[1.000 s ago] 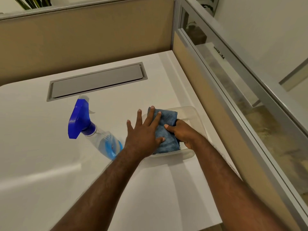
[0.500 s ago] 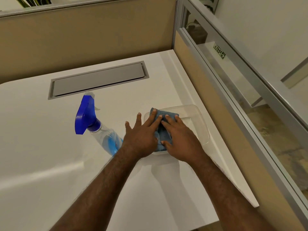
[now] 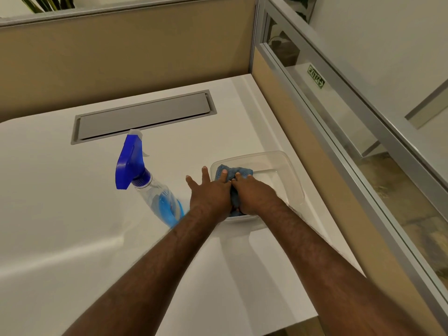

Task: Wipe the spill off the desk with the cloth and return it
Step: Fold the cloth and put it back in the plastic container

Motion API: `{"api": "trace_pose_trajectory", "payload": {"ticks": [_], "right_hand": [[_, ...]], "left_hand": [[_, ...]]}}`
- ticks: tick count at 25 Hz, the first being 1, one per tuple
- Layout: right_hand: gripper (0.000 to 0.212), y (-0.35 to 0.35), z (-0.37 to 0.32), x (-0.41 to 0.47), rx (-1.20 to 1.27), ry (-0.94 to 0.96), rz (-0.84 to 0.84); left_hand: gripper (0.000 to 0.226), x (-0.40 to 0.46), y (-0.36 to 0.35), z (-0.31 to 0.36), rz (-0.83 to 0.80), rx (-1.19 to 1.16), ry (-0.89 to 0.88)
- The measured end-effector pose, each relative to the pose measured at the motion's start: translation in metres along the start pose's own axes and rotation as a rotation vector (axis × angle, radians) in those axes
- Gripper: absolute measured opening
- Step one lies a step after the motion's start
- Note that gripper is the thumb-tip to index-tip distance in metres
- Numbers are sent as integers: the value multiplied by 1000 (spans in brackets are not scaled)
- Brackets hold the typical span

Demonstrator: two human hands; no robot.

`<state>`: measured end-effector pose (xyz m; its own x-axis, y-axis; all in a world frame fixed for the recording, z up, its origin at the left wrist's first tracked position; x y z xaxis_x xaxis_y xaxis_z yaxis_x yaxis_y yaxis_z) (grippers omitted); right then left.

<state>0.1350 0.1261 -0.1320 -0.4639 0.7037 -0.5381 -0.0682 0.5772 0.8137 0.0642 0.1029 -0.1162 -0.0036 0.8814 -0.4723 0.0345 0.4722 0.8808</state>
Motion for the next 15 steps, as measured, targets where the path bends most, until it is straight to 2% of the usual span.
{"api": "trace_pose_trajectory", "payload": {"ticks": [3,6,8,10,13,15], "right_hand": [[76,-6,0,2,-28,-13,-51],[68,2,0,-5,38,7,-24],[51,22,-1,-16,114,18,127],[41,45,-2,-33,194,-21,351],[39,64,-37,-55,461,84,611],[46,59,-79,-59,587,187,625]], "left_hand": [[72,1,-4,2,-30,37,19],[66,-7,0,3,20,-10,-23],[60,-24,2,0,101,-111,-82],[59,-54,-5,-8,165,-224,-112],[63,-109,-33,-28,132,-354,-84],[66,-142,-51,-43,90,-391,-27]]}}
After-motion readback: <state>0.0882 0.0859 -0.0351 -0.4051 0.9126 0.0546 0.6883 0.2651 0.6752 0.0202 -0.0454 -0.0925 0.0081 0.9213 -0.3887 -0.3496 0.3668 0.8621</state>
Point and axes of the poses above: each hand's wrist, its own x-axis towards the middle knuckle, its own y-axis out of the back of the hand, z = x × y, the point moved 9 cm from there along x, towards the middle knuckle, and after that the axes turned 3 degrees about -z, right-handed, at the moved point
